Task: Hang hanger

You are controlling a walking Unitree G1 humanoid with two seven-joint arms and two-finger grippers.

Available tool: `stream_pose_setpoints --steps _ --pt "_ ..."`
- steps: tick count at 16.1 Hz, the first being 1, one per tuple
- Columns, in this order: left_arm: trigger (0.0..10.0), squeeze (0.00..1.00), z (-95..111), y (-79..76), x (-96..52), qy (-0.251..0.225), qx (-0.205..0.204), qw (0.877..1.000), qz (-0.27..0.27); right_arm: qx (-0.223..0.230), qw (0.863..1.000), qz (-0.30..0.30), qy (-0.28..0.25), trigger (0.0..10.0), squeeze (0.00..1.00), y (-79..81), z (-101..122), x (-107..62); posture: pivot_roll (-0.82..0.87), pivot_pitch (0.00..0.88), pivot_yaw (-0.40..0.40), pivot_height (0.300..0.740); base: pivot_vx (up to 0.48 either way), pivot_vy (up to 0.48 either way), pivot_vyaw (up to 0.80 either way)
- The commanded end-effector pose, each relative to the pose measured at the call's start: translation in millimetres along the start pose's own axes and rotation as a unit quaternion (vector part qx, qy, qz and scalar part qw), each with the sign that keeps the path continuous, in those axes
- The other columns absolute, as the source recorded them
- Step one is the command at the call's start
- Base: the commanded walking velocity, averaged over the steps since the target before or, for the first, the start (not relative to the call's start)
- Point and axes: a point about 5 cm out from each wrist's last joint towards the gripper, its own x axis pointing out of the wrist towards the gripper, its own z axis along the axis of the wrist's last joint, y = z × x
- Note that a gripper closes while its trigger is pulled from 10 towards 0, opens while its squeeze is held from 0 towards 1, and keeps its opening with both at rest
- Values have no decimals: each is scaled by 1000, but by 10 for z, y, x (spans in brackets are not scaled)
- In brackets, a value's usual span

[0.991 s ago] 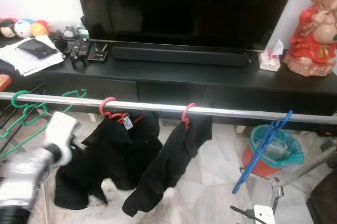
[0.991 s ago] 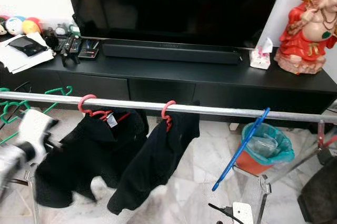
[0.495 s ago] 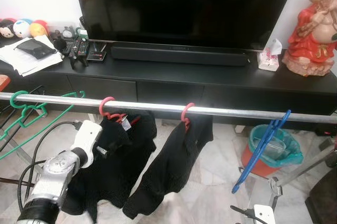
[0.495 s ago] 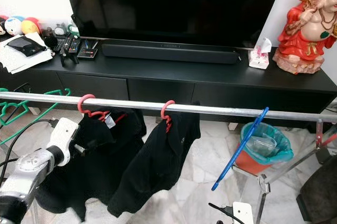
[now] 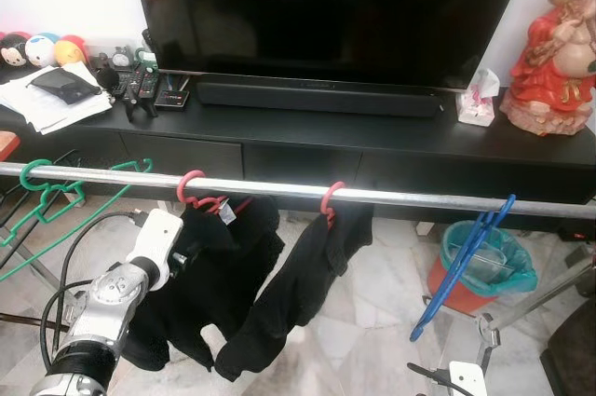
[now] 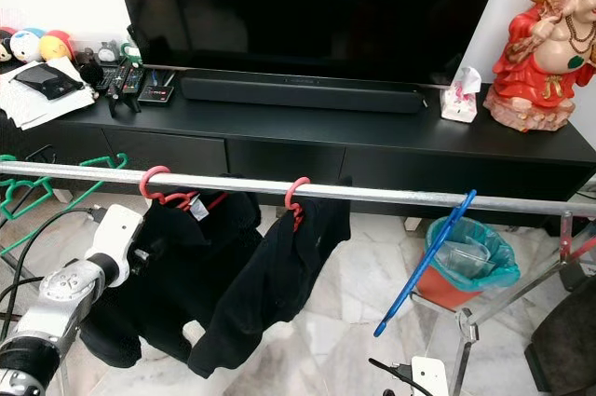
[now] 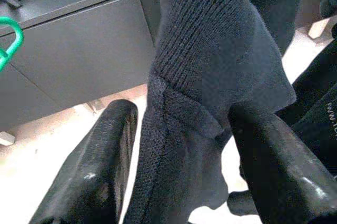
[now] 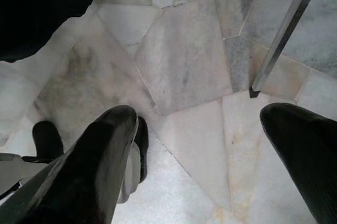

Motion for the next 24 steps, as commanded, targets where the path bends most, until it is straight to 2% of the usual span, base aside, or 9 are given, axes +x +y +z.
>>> stream_pose_setpoints --steps 1,10,15,22,24 --pt "0 0 21 -4 23 -6 -1 1000 1 8 1000 -6 -1 10000 0 -40 -14 -8 -39 0 -63 732 0 0 0" --pt "0 0 38 -143 59 -26 -13 1000 -9 8 1000 -6 0 10000 0 -38 -13 -7 -36 0 -63 732 0 0 0" --pt "0 0 -12 -255 70 -20 -21 999 -21 10 1000 -6 0 10000 0 -29 -17 -6 -38 0 -57 732 0 0 0" --pt "0 0 -29 -269 65 -15 -19 1000 -19 10 1000 -5 1 10000 0 -25 -17 -6 -36 0 -56 732 0 0 0" --pt "0 0 -23 -273 56 -22 -19 1000 -3 9 1000 -6 1 10000 0 -27 -18 -6 -37 0 -55 732 0 0 0"
